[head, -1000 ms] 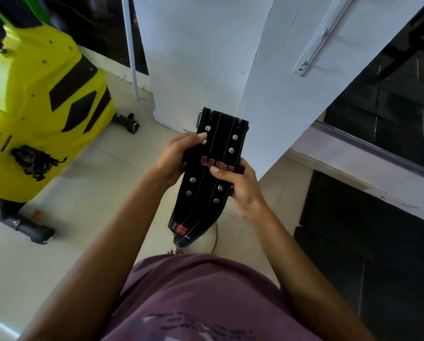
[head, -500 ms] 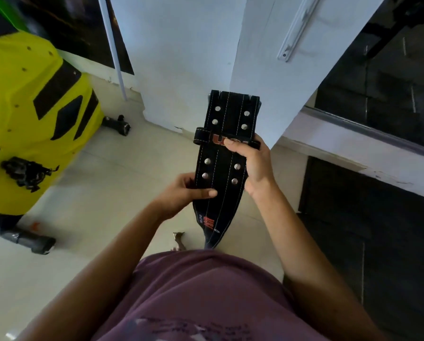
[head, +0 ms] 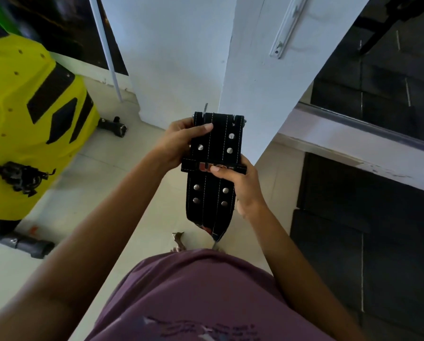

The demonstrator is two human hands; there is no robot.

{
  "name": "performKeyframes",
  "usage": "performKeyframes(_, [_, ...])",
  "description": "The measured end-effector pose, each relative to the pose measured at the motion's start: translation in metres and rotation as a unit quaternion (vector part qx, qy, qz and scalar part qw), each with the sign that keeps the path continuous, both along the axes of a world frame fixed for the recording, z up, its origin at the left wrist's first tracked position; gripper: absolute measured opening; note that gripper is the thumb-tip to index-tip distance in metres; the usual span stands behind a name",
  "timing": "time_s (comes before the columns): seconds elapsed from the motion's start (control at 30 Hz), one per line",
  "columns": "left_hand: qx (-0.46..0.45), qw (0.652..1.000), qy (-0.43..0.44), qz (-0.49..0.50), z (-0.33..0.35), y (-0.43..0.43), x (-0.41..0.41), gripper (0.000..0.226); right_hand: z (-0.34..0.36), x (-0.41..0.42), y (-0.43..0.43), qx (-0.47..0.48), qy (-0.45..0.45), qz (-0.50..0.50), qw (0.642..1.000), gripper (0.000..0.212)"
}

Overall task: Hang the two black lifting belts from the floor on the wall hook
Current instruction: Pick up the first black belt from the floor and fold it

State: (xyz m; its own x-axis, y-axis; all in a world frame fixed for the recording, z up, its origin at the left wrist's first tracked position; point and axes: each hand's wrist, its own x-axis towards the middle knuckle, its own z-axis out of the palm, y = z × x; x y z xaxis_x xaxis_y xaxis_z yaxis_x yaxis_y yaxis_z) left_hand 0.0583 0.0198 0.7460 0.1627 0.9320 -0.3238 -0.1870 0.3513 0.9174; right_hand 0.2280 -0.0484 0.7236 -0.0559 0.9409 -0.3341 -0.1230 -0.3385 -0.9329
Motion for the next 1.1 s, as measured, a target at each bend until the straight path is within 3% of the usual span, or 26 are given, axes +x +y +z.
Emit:
performKeyframes(0.13, [-0.011, 0.995, -0.03, -0.092, -0.018, -0.025, 0.003, 0.029, -0.002, 0.009, 0.007, -0.001, 0.033, -0.021, 0.999, 0.035])
performKeyframes(0.2, [-0.024, 0.993, -0.002, -0.119, -0.035, -0.047, 0.003, 0.032, -0.003, 0.012, 0.012, 0.0, 0.045, -0.029, 0.999, 0.037])
performKeyframes(0.47, [-0.017, 0.99, 0.068, -0.125, -0.056, -0.088, 0.007, 0.025, -0.002, 0.015, 0.02, 0.011, 0.003, -0.04, 0.999, 0.031])
performKeyframes(0.63, [-0.006, 0.999, 0.02, -0.049, -0.018, -0.051, -0.001, 0.047, 0.0, 0.009, 0.011, 0.02, -0.022, 0.029, 0.999, 0.031])
performKeyframes(0.73, [-0.016, 0.999, -0.026, -0.028, 0.0, -0.037, 0.0, 0.038, 0.0, 0.003, 0.004, 0.001, -0.034, 0.042, 0.999, 0.034])
performKeyframes(0.93, [-0.02, 0.995, 0.088, 0.042, -0.001, -0.048, 0.025, 0.015, 0.015, 0.0, 0.015, -0.005, -0.034, -0.046, 0.998, 0.041])
performKeyframes(1.1, [-0.057, 0.995, 0.037, 0.069, 0.0, -0.053, 0.04, 0.039, 0.016, -0.004, 0.011, -0.03, -0.008, -0.097, 0.995, 0.035])
